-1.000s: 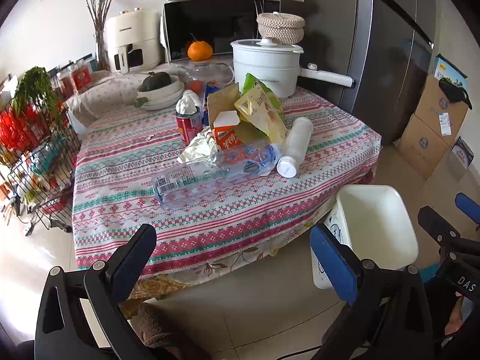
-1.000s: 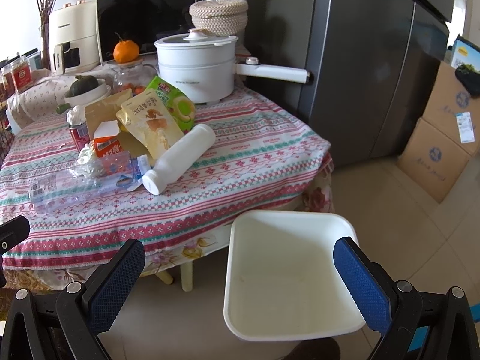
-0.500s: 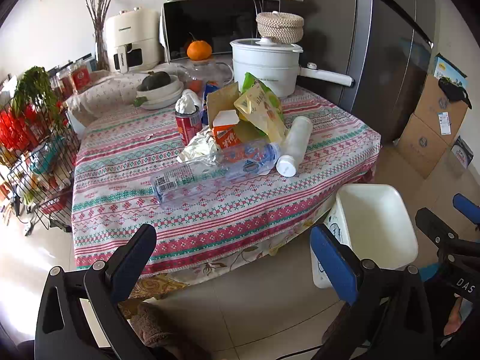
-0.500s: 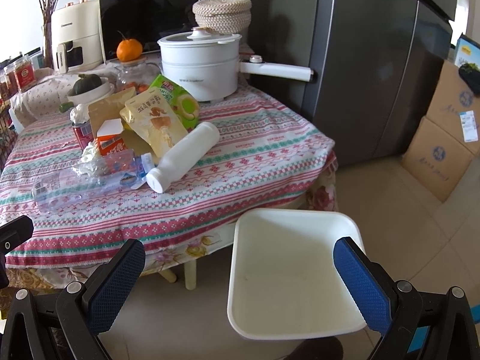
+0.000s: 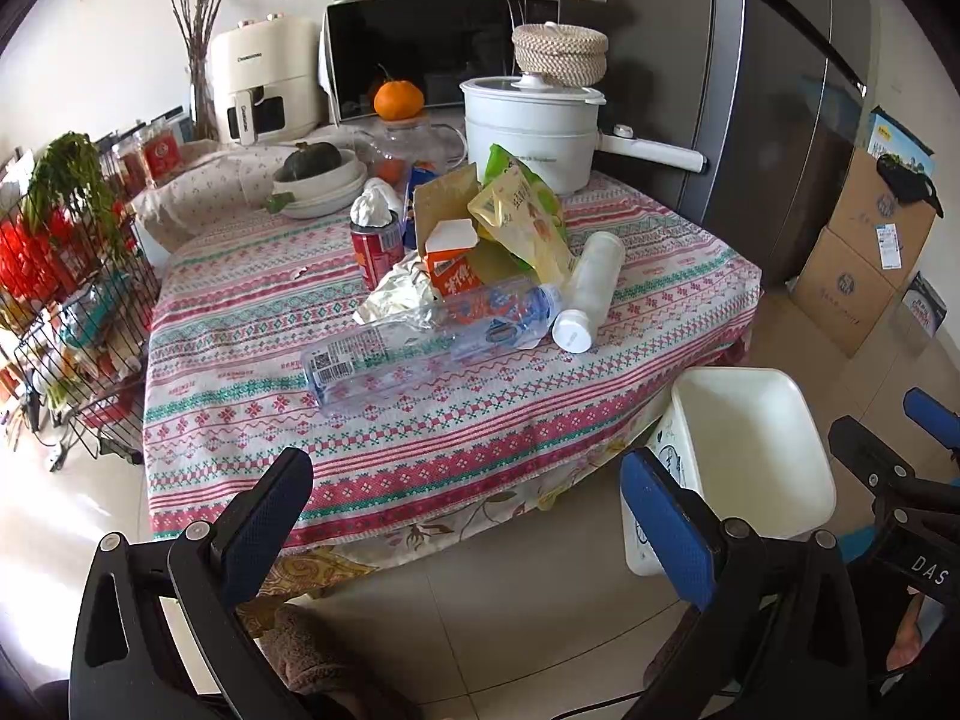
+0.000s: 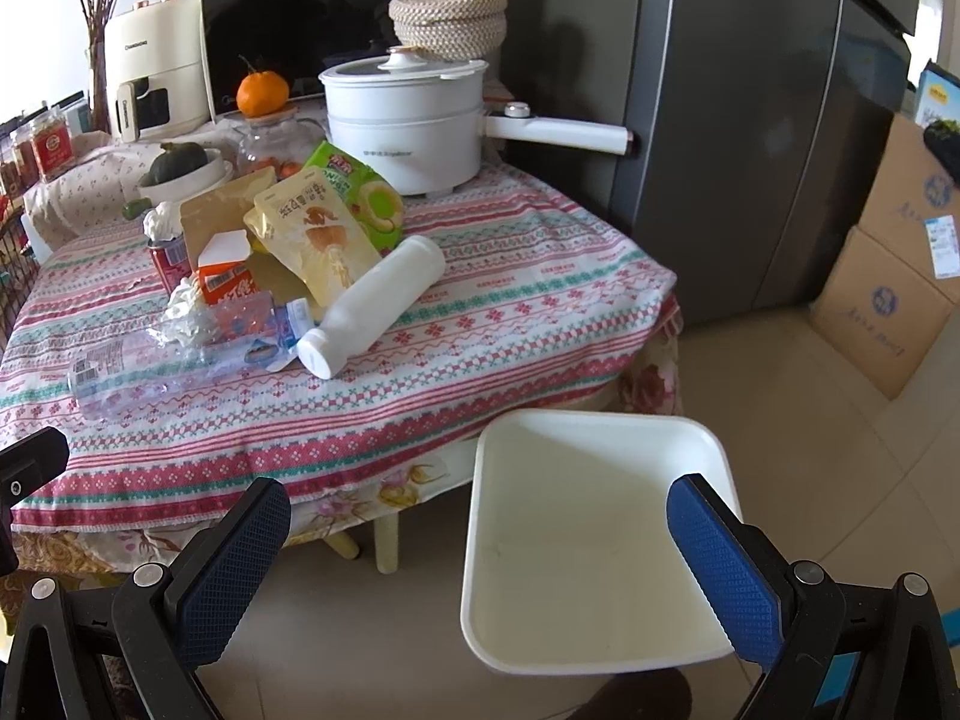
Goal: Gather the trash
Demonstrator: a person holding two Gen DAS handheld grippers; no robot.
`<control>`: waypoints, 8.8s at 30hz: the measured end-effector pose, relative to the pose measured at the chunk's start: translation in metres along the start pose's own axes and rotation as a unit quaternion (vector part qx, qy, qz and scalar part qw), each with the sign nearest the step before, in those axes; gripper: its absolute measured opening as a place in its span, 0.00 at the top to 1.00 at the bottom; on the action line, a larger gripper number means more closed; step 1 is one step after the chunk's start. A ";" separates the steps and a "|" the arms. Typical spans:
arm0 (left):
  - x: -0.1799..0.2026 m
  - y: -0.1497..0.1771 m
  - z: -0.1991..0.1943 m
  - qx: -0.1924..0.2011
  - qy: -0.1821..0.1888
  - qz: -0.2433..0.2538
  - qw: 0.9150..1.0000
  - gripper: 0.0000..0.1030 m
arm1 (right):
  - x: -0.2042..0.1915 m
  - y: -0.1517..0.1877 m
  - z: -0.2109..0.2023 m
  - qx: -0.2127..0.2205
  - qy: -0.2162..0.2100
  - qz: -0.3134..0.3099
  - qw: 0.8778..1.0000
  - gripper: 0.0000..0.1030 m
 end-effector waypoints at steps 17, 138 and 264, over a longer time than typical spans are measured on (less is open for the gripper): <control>0.000 0.002 0.000 -0.004 0.008 -0.004 1.000 0.00 | 0.000 -0.001 0.000 -0.002 0.001 -0.001 1.000 0.00; 0.119 -0.029 0.166 -0.238 0.253 0.098 0.933 0.38 | 0.107 0.085 0.214 -0.411 -0.073 0.091 0.904 0.48; -0.152 -0.176 0.161 0.051 0.020 -0.075 0.996 0.73 | -0.088 -0.116 0.204 -0.180 -0.091 -0.027 0.979 0.18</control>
Point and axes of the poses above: each gripper's, at about its wrist camera, not at the fingertips, and z roughly the way its jaws point, x to its right, y to its underside, the point moved 8 cm from there along z, roughly the way its jaws point, and after that the axes turned 12 degrees about y, right-handed, at the moved point
